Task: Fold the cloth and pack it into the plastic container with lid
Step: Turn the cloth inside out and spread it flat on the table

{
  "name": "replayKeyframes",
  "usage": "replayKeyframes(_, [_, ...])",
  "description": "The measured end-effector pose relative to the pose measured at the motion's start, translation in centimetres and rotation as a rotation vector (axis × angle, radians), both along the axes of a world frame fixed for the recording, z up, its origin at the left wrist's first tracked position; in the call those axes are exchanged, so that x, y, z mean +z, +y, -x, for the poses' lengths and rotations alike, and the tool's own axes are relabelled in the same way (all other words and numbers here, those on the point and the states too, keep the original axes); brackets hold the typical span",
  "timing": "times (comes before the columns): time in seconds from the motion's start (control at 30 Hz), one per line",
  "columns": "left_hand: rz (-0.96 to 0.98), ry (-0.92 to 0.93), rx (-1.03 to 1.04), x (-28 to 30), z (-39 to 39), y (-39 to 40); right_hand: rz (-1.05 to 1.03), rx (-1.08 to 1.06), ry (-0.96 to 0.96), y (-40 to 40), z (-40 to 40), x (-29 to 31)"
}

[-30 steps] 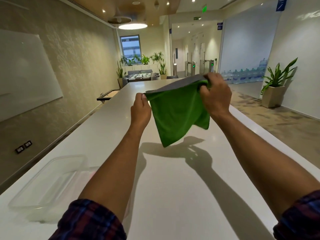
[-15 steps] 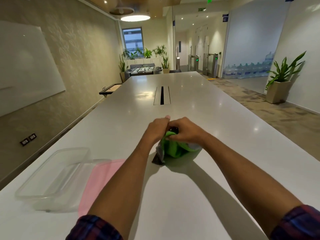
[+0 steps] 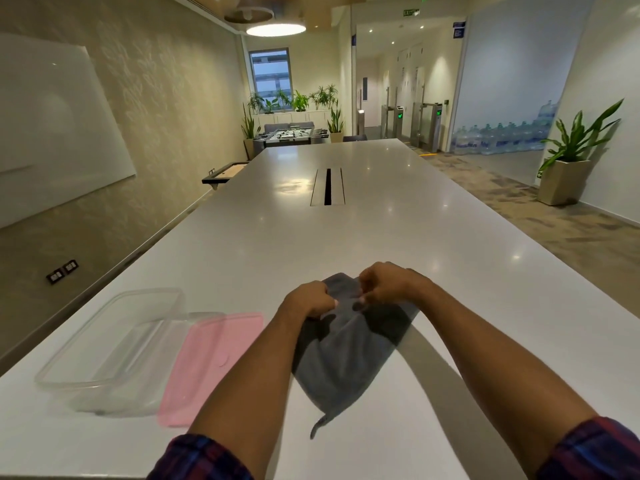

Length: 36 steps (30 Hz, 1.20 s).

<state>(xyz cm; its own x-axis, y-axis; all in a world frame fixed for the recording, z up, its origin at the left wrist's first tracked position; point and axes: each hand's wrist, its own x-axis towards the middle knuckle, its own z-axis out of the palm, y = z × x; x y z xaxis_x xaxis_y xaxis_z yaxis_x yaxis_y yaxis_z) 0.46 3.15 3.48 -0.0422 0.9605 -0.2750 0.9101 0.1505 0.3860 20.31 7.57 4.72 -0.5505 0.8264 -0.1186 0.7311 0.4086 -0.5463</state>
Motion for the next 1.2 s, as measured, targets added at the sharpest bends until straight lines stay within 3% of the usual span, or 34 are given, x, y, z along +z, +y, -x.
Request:
replayKeyframes(0.07, [-0.045,0.046,0.019,-0.9,0.0,0.1,-0.193,-0.084,-0.257,0.8,-1.3,-1.5])
replayKeyframes(0.17, [-0.088,0.056,0.078,-2.0,0.0,0.3,-0.161,-0.067,-0.502,1.1,-3.0,-2.7])
replayKeyframes(0.3, [-0.138,0.13,0.086,-2.8,-0.2,0.6,-0.333,-0.074,-0.639,1.3,-3.5,-2.8])
replayKeyframes(0.37, [-0.163,0.133,0.057,-3.0,-0.5,0.8,-0.322,-0.058,-0.65,1.4,-3.2,-2.0])
replayKeyframes(0.53, [-0.245,0.05,0.028,-3.0,-0.6,1.5,0.292,-0.001,-0.383,1.8,-3.4,-0.3])
replayKeyframes(0.57, [-0.278,0.029,0.048,-3.1,-0.3,1.7,0.301,-0.014,-0.336,2.1,-3.8,-0.5])
replayKeyframes(0.63, [-0.33,0.033,0.093,-3.4,0.6,1.9,0.12,-0.101,-0.298,2.8,-4.8,-1.1])
replayKeyframes(0.7, [-0.303,0.136,0.096,-3.8,1.8,2.1,-0.095,-0.176,-0.407,3.6,-5.8,-2.0])
replayKeyframes(0.77, [-0.246,0.199,0.08,-3.9,2.7,2.3,-0.034,-0.202,-0.463,4.1,-6.4,-3.0])
replayKeyframes(0.87, [-0.229,0.148,0.085,-3.7,3.3,2.6,0.105,-0.147,-0.34,4.6,-6.9,-4.1])
replayKeyframes(1.07, [-0.212,-0.245,0.058,-1.8,3.7,3.0,0.22,-0.14,0.093,4.7,-7.0,-2.7])
replayKeyframes(1.2, [-0.02,-0.657,0.252,0.2,4.3,3.1,0.301,-0.144,0.24,5.4,-7.8,-1.4])
